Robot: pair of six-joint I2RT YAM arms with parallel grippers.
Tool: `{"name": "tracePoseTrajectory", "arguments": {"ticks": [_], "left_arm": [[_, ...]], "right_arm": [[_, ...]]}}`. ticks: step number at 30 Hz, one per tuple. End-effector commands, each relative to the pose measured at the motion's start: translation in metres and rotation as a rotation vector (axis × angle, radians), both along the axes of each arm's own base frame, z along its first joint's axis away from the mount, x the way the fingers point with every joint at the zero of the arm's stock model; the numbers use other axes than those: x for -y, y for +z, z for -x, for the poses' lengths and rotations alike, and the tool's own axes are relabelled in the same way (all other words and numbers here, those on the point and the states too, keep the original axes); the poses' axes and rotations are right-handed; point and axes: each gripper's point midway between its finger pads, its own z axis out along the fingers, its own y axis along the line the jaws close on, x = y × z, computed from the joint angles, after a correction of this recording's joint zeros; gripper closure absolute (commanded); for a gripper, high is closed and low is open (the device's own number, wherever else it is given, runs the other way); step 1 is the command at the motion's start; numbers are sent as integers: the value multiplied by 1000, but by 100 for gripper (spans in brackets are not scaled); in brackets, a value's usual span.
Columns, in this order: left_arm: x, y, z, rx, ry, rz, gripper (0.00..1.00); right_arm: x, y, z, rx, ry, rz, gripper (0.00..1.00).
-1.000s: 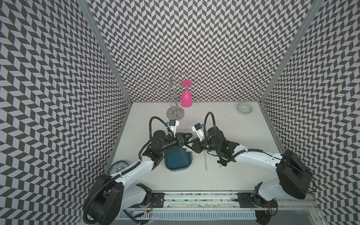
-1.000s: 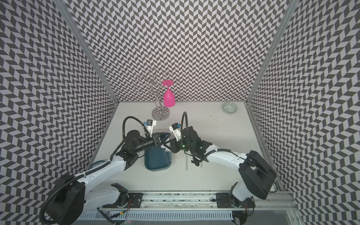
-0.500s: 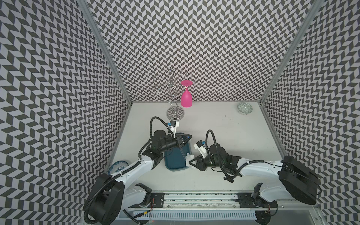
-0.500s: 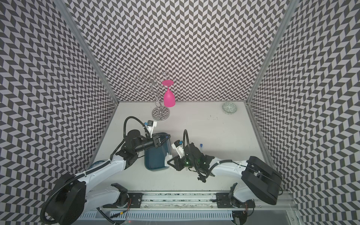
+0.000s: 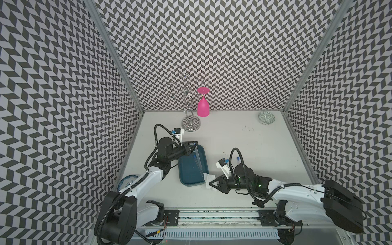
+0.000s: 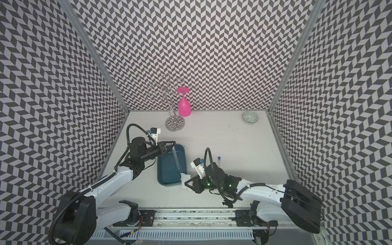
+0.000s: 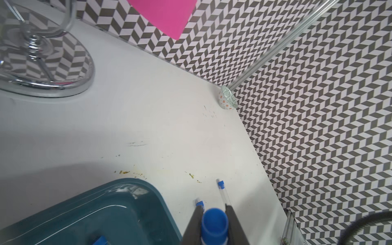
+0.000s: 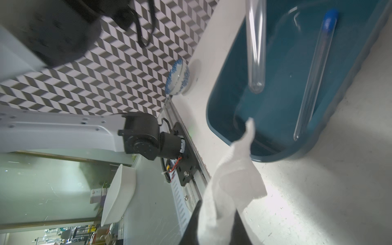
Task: Wipe the exteriors of test tubes
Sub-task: Place the test tube in the storage box.
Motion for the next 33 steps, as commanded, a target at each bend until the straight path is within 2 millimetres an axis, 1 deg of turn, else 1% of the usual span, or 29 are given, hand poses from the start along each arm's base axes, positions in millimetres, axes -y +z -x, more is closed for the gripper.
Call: {"name": "tracePoseTrajectory", "arguments": {"ticks": [1, 4, 8, 11, 14, 17, 21, 24, 27, 33], "left_arm": [[-6, -15, 6, -24, -2, -55, 81], [-9, -31, 9, -56, 2, -78, 80], [-8, -50, 8, -104, -3, -86, 80], [-9, -62, 5, -141, 6, -94, 80], [-9, -76, 1, -188, 19, -97, 80], [-6, -89, -3, -226, 21, -99, 79], [-4, -99, -9, -262, 34, -101, 78], [-1, -99, -13, -264, 32, -93, 76], [1, -96, -16, -253, 33, -98, 73], [1, -99, -21, -255, 40, -101, 70]], "right_arm": [[8, 29, -12, 48, -89, -45, 83], [26, 34, -21, 70, -153, -49, 83], [51, 33, -34, 80, -239, -82, 83], [64, 32, -38, 83, -278, -96, 82], [73, 27, -41, 82, -306, -85, 82], [79, 18, -42, 77, -323, -65, 82], [85, -8, -42, 42, -340, -3, 82], [88, -29, -41, 4, -350, 46, 82], [92, -46, -42, -20, -369, 101, 82], [93, -60, -45, -33, -376, 167, 82]]}}
